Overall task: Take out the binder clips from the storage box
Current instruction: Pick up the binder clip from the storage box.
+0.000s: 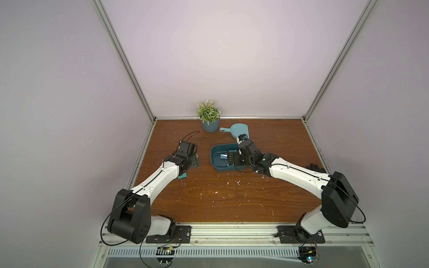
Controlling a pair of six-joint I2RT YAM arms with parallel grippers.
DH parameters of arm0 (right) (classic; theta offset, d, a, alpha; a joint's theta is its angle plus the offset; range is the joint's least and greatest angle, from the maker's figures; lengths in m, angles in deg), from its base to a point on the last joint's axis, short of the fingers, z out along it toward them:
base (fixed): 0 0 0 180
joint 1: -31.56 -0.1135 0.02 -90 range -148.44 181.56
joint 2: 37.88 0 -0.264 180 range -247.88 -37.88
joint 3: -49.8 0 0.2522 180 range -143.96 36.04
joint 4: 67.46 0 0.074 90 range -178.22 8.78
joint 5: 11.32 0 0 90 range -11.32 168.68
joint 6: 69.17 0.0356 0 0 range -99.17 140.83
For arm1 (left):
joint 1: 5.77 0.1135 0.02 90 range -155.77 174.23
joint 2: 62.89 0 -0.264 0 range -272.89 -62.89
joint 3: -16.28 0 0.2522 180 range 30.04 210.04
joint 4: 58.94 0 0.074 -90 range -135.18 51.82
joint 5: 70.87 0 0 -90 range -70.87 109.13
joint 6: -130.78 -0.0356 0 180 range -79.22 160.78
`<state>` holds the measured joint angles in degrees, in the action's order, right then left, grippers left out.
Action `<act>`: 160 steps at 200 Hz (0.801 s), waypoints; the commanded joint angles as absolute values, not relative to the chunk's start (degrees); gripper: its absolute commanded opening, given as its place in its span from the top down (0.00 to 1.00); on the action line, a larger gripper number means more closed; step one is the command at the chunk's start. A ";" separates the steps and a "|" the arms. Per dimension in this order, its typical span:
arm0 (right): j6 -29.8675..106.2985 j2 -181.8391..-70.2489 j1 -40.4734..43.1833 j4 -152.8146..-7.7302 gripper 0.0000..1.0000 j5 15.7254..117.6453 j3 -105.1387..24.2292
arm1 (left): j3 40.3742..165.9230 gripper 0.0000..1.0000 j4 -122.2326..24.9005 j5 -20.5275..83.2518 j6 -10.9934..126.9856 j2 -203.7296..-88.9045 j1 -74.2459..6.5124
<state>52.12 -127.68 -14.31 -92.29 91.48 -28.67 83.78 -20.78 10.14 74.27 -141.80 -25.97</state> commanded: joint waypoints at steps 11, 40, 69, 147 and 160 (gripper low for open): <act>52.12 -123.93 -13.14 -92.82 0.01 93.52 -29.11 | 92.24 0.21 -21.29 12.05 76.86 -148.03 -32.63; 52.17 -119.75 -11.58 -93.04 0.01 93.56 -26.16 | 99.50 0.22 -21.25 11.30 76.80 -155.68 -37.83; 52.12 -114.65 -9.68 -92.90 0.01 92.35 -22.42 | 105.29 0.23 -21.11 12.18 76.83 -163.37 -40.42; 52.47 -105.20 -6.01 -94.83 0.01 92.78 -15.78 | 116.37 0.24 -19.36 12.62 75.75 -178.22 -41.53; 52.47 -104.79 -5.73 -95.15 0.01 92.91 -15.56 | 117.07 0.23 -19.34 12.25 75.35 -179.45 -41.63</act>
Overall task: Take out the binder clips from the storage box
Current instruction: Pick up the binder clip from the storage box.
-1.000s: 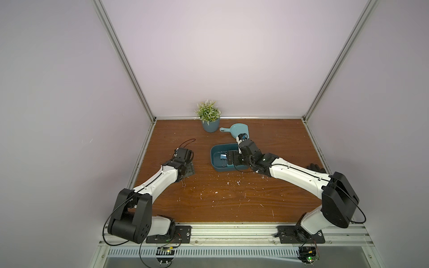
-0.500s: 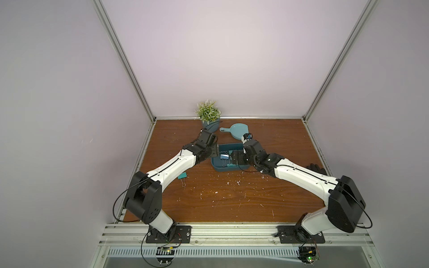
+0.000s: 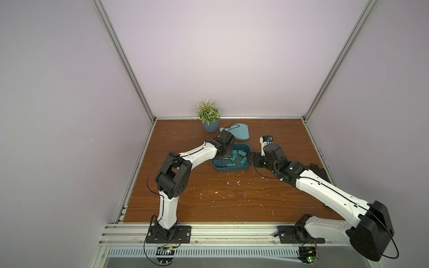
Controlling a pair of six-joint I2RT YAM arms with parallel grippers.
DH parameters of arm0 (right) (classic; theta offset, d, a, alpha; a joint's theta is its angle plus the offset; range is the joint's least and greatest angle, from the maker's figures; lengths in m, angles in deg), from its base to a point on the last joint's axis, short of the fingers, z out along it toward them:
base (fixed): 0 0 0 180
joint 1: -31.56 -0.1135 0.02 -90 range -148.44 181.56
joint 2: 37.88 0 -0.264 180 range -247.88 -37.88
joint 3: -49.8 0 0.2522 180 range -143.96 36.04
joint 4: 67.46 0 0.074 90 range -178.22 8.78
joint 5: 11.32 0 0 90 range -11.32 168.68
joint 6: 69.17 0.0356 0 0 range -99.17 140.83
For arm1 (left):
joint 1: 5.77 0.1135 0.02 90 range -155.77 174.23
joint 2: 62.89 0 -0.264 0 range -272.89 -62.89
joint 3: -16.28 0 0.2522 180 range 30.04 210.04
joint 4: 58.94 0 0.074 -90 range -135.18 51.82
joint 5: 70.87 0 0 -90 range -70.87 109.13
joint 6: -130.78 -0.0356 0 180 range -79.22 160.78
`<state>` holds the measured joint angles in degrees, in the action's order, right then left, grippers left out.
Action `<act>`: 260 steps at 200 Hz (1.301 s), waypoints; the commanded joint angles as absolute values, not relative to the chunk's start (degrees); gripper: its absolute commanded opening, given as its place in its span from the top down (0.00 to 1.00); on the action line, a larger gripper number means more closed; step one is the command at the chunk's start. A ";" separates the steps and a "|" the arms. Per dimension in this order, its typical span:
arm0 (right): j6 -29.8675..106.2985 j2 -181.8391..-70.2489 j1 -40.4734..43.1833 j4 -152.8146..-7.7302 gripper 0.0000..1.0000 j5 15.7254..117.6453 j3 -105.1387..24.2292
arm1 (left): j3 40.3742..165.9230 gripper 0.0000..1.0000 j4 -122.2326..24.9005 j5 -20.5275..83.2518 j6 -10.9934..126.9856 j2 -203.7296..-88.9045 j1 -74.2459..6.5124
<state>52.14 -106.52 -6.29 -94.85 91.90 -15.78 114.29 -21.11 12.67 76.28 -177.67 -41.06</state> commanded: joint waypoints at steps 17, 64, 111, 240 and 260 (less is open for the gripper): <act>52.43 -104.56 -5.47 -95.46 0.01 93.01 -15.56 | 117.95 0.23 -18.83 11.64 75.10 -180.94 -41.72; 52.30 -104.26 -5.01 -96.03 0.01 93.05 -15.81 | 119.59 0.25 -18.22 9.64 73.92 -183.50 -41.80; 52.30 -104.49 -4.75 -95.92 0.01 92.93 -15.65 | 119.01 0.22 -17.83 8.87 72.83 -183.83 -42.50; 52.38 -104.81 -4.76 -95.66 0.01 92.57 -15.85 | 118.64 0.34 -17.90 7.99 72.95 -184.75 -42.52; 52.38 -104.90 -4.73 -95.41 0.01 92.37 -15.82 | 118.48 0.40 -17.87 7.71 72.84 -183.84 -42.51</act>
<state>52.14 -105.73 -5.00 -95.81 91.90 -15.67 118.42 -19.67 9.24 73.29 -184.51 -41.89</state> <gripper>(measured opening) 0.994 0.616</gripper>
